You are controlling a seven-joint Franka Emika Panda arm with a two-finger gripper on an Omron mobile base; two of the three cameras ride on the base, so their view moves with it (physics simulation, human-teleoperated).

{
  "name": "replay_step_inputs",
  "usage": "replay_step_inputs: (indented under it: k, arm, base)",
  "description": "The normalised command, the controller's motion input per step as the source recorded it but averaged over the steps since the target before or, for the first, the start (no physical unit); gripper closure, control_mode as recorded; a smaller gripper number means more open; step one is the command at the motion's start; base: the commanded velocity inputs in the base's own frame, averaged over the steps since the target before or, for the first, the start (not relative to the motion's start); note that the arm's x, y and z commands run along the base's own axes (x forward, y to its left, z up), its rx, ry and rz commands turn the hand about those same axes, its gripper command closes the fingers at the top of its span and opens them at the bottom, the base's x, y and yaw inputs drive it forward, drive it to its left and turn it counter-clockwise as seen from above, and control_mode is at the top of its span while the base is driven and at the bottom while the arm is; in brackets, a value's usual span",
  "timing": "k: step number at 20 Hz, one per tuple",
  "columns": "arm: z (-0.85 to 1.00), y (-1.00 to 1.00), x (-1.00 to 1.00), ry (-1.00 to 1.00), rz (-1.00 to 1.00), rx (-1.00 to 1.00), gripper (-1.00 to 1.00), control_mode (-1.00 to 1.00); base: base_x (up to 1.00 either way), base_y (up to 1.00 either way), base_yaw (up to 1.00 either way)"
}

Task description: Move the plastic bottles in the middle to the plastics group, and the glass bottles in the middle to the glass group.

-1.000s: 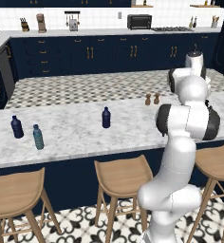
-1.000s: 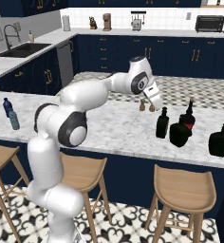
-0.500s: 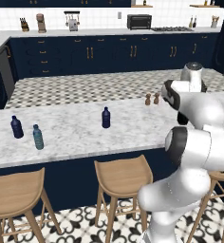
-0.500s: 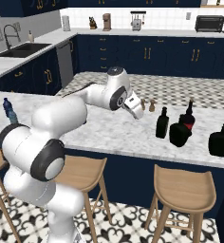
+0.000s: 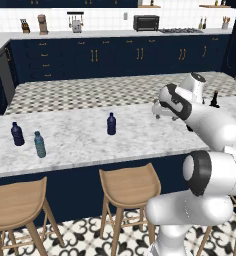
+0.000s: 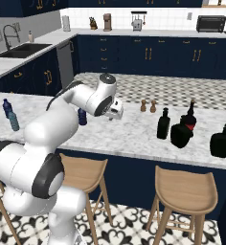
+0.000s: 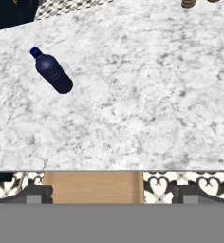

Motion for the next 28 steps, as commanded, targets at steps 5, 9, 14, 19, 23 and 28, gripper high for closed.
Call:
replay_step_inputs:
  k: [5, 9, 14, 19, 23, 28]
  arm:
    - [0.26, 1.00, -0.06, 0.10, 0.62, -0.11, -1.00, -1.00]
    - [0.10, 1.00, 0.23, 0.12, 0.05, -0.32, -1.00, -1.00]
    - [-0.16, 1.00, 0.55, 0.24, 0.00, -0.31, -1.00, -1.00]
    - [-0.57, 0.57, 0.54, 0.03, 0.00, 0.00, -1.00, -1.00]
    - [-0.20, 0.05, 0.55, -0.12, -0.01, 0.08, -1.00, -1.00]
    - [-0.03, 0.00, 0.67, -0.03, -0.07, 0.04, -1.00, -1.00]
  base:
    - [0.00, 0.00, 0.00]
    - [0.00, 0.00, 0.00]
    - [0.00, 0.00, 0.00]
    - [0.00, 0.00, 0.00]
    - [0.00, 0.00, 0.00]
    - [0.00, 0.00, 0.00]
